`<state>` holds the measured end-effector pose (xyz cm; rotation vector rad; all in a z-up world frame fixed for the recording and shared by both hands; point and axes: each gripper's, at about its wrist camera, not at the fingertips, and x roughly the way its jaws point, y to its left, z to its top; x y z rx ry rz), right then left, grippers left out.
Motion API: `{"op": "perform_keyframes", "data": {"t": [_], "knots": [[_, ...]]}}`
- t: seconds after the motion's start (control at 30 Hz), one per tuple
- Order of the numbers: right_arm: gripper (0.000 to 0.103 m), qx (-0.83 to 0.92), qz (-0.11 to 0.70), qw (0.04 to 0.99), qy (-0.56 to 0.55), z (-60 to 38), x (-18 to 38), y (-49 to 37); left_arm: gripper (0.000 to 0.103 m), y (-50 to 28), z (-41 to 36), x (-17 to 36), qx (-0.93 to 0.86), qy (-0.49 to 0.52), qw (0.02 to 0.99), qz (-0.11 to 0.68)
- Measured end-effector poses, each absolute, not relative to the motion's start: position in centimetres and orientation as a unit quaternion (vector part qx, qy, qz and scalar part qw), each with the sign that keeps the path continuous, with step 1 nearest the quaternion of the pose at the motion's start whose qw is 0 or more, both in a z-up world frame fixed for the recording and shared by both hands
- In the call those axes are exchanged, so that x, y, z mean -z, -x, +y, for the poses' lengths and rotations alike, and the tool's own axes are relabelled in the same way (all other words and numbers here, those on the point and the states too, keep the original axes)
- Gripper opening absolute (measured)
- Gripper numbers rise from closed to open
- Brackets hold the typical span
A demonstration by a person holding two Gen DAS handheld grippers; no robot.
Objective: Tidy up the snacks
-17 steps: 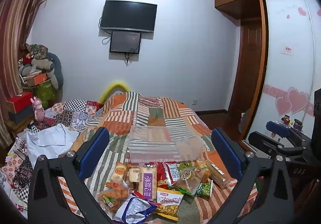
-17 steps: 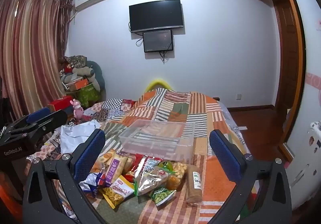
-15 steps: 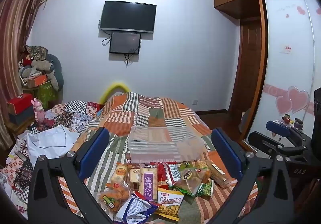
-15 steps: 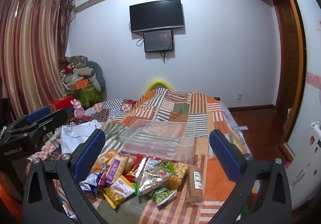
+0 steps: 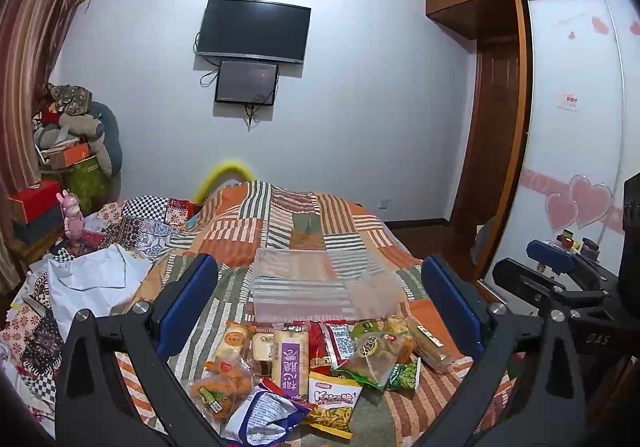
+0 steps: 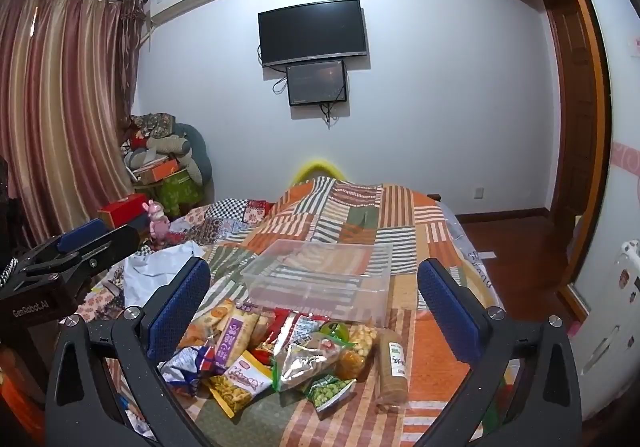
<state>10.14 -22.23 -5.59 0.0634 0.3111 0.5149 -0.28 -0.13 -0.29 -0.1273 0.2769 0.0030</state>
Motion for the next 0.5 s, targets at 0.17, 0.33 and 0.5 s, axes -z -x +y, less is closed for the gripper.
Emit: {"op": "perform_keyframes", "data": {"t": [0.17, 0.33, 0.5], "knots": [[0.103, -0.255, 0.153, 0.954, -0.030, -22.23, 5.54, -10.08, 0.103, 0.41, -0.26, 0.24, -0.003, 0.060, 0.989, 0.138], [0.103, -0.255, 0.153, 0.954, -0.032, -22.32, 5.47, -10.05, 0.103, 0.44, -0.48, 0.28, -0.004, 0.059, 0.989, 0.138], [0.103, -0.256, 0.153, 0.954, -0.033, -22.38, 5.47, -10.11, 0.103, 0.35, -0.09, 0.28, -0.001, 0.061, 0.988, 0.138]]}}
